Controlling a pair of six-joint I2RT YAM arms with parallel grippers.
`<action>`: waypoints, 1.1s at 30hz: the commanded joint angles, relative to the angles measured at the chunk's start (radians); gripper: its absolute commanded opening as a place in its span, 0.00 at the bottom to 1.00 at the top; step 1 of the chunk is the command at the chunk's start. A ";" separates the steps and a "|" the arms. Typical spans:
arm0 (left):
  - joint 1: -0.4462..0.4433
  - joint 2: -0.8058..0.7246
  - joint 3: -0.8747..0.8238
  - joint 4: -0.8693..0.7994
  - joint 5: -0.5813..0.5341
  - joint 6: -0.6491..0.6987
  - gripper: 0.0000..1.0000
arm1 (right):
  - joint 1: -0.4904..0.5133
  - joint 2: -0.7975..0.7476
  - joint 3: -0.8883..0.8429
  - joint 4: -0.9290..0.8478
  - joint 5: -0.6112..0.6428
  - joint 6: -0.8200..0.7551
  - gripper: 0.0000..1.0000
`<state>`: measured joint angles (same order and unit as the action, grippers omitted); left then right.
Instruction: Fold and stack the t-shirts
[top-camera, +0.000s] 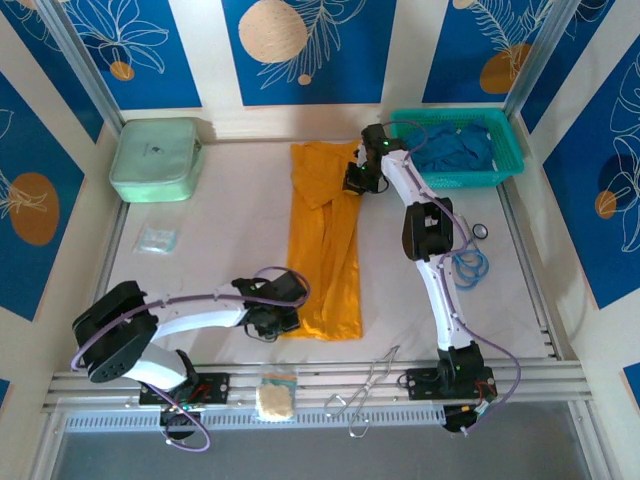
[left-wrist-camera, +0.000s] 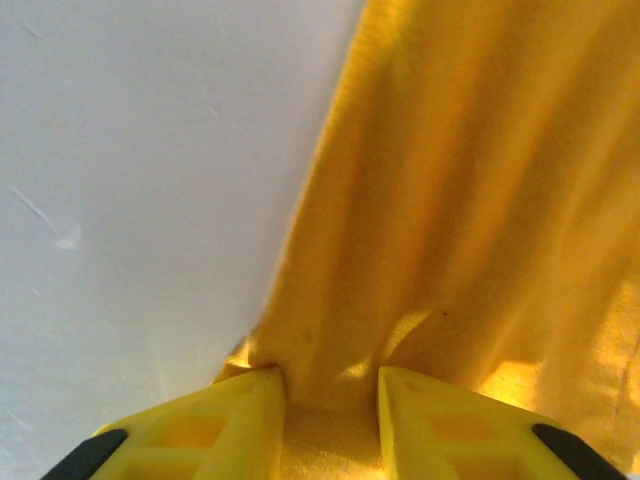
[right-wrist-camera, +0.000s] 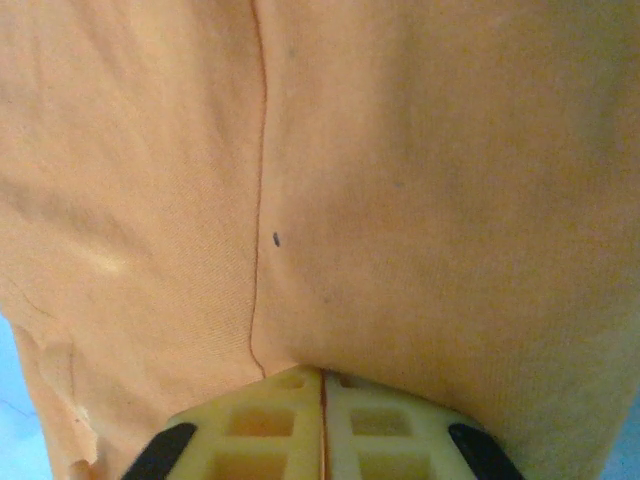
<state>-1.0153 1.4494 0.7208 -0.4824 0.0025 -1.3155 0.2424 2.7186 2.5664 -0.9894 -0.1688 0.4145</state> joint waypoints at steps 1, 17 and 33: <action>-0.016 0.007 0.064 -0.162 0.001 -0.001 0.37 | 0.007 -0.123 -0.069 -0.008 -0.003 -0.095 0.18; 0.231 0.397 0.934 -0.439 -0.184 0.658 0.47 | 0.075 -0.907 -1.161 0.272 0.247 0.025 0.26; 0.383 0.946 1.489 -0.422 -0.255 0.895 0.43 | 0.290 -0.937 -1.392 0.282 0.400 0.177 0.26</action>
<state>-0.6411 2.3909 2.1529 -0.8761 -0.1844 -0.4789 0.5171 1.8027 1.1946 -0.7078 0.1982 0.5442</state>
